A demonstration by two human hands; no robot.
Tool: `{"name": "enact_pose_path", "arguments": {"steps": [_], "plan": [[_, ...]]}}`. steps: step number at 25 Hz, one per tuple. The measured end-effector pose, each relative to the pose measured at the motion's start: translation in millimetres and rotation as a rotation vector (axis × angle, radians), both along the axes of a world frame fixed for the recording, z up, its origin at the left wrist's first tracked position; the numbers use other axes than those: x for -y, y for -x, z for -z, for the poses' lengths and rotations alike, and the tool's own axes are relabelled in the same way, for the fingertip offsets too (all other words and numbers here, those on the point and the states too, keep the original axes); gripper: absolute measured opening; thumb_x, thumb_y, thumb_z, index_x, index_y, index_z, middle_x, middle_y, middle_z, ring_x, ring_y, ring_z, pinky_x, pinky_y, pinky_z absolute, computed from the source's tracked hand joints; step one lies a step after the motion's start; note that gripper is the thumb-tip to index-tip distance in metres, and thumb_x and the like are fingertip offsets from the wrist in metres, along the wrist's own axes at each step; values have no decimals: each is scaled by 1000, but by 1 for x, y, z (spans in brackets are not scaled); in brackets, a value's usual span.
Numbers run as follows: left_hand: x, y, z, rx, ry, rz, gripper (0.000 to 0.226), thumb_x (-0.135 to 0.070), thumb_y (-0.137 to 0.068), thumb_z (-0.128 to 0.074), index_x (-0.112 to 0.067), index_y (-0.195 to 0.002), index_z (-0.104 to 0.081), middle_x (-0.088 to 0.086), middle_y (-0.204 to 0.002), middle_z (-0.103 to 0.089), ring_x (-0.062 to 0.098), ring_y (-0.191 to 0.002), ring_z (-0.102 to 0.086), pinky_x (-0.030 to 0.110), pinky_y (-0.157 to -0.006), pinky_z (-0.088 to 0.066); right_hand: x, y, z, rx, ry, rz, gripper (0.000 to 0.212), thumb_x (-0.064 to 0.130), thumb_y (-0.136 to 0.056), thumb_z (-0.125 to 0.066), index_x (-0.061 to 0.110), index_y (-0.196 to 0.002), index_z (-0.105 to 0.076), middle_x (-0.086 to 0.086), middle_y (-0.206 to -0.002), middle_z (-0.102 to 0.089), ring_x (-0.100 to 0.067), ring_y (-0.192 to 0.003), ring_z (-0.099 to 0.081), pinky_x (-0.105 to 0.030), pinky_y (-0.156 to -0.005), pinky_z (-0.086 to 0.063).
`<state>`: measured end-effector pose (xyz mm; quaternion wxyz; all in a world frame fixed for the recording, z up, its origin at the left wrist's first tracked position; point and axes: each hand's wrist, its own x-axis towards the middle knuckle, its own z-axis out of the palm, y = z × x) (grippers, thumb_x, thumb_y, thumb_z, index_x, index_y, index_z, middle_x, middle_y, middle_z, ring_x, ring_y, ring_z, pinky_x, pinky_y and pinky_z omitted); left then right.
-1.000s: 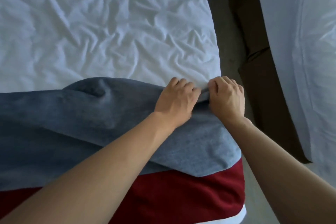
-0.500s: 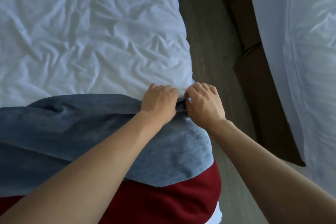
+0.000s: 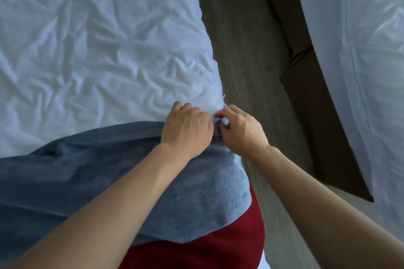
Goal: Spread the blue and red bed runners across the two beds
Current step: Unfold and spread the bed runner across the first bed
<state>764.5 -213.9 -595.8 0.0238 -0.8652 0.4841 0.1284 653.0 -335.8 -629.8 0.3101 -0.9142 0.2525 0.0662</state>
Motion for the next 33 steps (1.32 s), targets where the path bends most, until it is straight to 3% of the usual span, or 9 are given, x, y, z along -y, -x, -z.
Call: {"name": "enact_pose_path", "arguments": {"steps": [3,7,10,13,18,20,25,29,33], "plan": [[19,-11,-4,-52,-160,8,22,-37,-90,-46,-18,-82,-38,2,-81,-64,22,-71,-39,38,-87,-31,8,-3,3,-58,-2,-105,31,15,-84,-53,24,-112,-62,10,-112,-60,-24,-79,-63,-39,-63,-53],[34,-10,-8,-79,-401,154,27,-29,-85,-50,-22,-65,-34,-3,-65,-38,19,-74,-42,38,-94,-28,13,-3,5,-84,22,-197,17,14,-84,-50,19,-97,-60,5,-94,-61,-26,-81,-60,-40,-65,-52],[37,-17,-8,-116,-324,67,16,-31,-87,-53,-21,-77,-45,-3,-72,-45,22,-73,-46,36,-85,-31,22,-9,7,22,109,-18,6,14,-88,-54,15,-89,-59,1,-90,-61,-25,-81,-59,-37,-65,-47],[40,-34,-8,-129,-194,-37,23,-37,-92,-52,-18,-85,-42,1,-74,-46,23,-66,-41,35,-74,-30,42,-19,11,35,150,240,6,17,-92,-52,16,-90,-57,2,-96,-63,-22,-84,-59,-38,-68,-49],[44,-58,-1,-105,-4,-97,8,-13,-93,-46,-13,-99,-42,4,-87,-62,26,-67,-48,38,-76,-36,27,-41,9,45,-31,37,20,22,-91,-58,22,-110,-63,9,-103,-65,-17,-88,-61,-37,-72,-52],[39,-63,2,-144,6,-117,11,-17,-94,-47,-13,-104,-46,4,-88,-65,26,-68,-52,38,-78,-37,23,-51,12,71,2,33,14,24,-92,-57,22,-103,-64,8,-100,-64,-20,-86,-61,-38,-70,-51],[-13,-92,11,-174,-77,-208,19,-36,-96,-52,-17,-96,-55,1,-87,-63,24,-72,-48,36,-78,-33,64,-71,18,-43,107,228,15,22,-89,-50,21,-93,-64,3,-100,-63,-27,-90,-60,-41,-73,-50],[-34,-106,15,-189,78,-310,22,-44,-90,-57,-22,-89,-57,-7,-79,-60,21,-69,-49,35,-77,-31,23,-101,-1,72,62,5,26,16,-80,-52,25,-100,-67,6,-102,-63,-25,-90,-60,-39,-71,-51],[-82,-116,8,-222,32,-349,29,-49,-83,-62,-23,-74,-51,-4,-65,-57,17,-59,-50,34,-72,-30,-47,-132,-17,144,55,-190,19,28,-84,-55,24,-100,-64,6,-98,-59,-23,-81,-60,-39,-65,-51]]}}
